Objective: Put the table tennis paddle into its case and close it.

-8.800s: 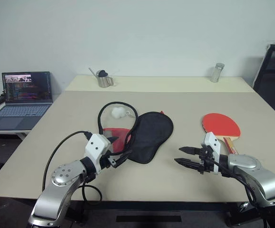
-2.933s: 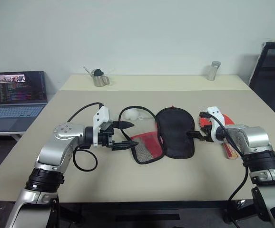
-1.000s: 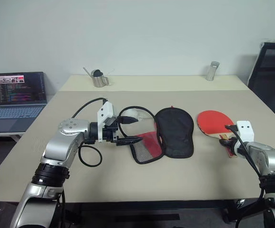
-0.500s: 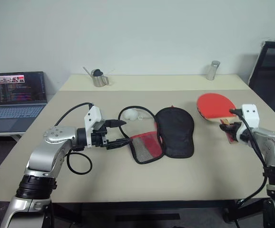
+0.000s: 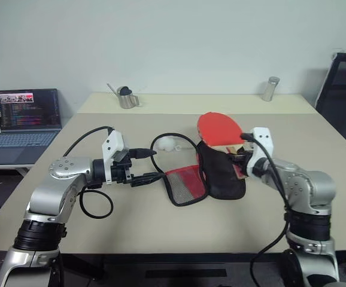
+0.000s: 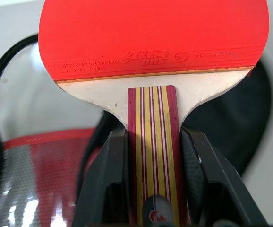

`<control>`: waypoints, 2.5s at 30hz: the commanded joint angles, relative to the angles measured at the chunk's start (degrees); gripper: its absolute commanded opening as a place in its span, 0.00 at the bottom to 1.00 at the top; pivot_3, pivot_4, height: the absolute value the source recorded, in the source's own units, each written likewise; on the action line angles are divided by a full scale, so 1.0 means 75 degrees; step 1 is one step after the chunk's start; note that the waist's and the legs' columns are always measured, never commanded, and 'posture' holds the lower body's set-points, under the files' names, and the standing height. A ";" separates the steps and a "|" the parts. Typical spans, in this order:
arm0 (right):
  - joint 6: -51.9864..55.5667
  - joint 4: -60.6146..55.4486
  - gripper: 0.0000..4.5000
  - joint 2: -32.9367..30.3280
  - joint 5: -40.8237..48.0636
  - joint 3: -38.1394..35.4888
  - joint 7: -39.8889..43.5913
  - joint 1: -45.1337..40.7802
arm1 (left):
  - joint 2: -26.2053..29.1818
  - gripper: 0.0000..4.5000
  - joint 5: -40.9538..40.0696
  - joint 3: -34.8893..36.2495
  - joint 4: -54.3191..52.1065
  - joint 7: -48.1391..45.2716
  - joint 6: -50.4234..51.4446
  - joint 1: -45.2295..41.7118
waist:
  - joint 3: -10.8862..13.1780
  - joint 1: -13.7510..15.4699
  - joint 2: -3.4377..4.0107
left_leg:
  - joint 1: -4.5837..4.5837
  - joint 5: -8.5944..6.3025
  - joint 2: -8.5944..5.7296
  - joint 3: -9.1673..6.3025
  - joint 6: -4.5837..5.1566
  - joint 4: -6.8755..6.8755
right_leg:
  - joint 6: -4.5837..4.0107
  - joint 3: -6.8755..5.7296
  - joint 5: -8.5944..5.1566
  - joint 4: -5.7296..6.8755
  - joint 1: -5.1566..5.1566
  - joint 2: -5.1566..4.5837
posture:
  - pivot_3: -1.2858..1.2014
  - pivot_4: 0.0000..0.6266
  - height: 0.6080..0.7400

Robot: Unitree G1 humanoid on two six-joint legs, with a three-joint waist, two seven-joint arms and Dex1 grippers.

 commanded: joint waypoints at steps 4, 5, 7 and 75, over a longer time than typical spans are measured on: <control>-0.0834 0.0181 0.24 0.0689 -0.0425 0.0362 -0.0513 0.0115 | 0.0072 0.92 -0.0008 0.0144 -0.0148 0.0081 -0.0098 -0.0113 | 0.0000 -0.0002 0.0000 | 0.0000 0.0000 -0.0001 0.0000 0.0000 0.0000 | 0.0000 -0.0001 0.0000 -0.0001 -0.0001 0.0000 | 0.52 0.24 1.00; -0.0939 0.0274 0.24 0.0755 -0.0481 0.0409 -0.0548 0.0156 | 0.0068 0.92 -0.0005 0.0136 -0.0152 0.0085 -0.0101 -0.0111 | 0.0000 -0.0002 0.0000 | -0.0001 0.0000 -0.0001 0.0000 0.0000 0.0000 | 0.0000 0.0000 0.0000 -0.0001 -0.0001 0.0000 | 0.52 0.24 1.00; -0.1179 0.0515 0.24 0.0829 -0.0617 0.0471 -0.0594 0.0208 | 0.0069 0.92 -0.0005 0.0127 -0.0157 0.0088 -0.0108 -0.0111 | 0.0000 -0.0002 0.0000 | 0.0000 0.0000 -0.0001 0.0000 0.0000 0.0000 | 0.0000 -0.0001 0.0000 -0.0001 -0.0001 0.0000 | 0.52 0.24 1.00; -0.1771 -0.2772 1.00 -0.3155 0.1193 -0.0177 0.3780 0.1380 | -0.0355 0.92 0.1283 -0.0027 0.1430 0.1651 -0.0813 -0.0081 | 0.0004 -0.0002 -0.0006 | 0.0002 -0.0001 -0.0002 -0.0005 0.0002 0.0002 | 0.0001 -0.0007 -0.0001 -0.0007 0.0006 0.0001 | 0.52 0.24 1.00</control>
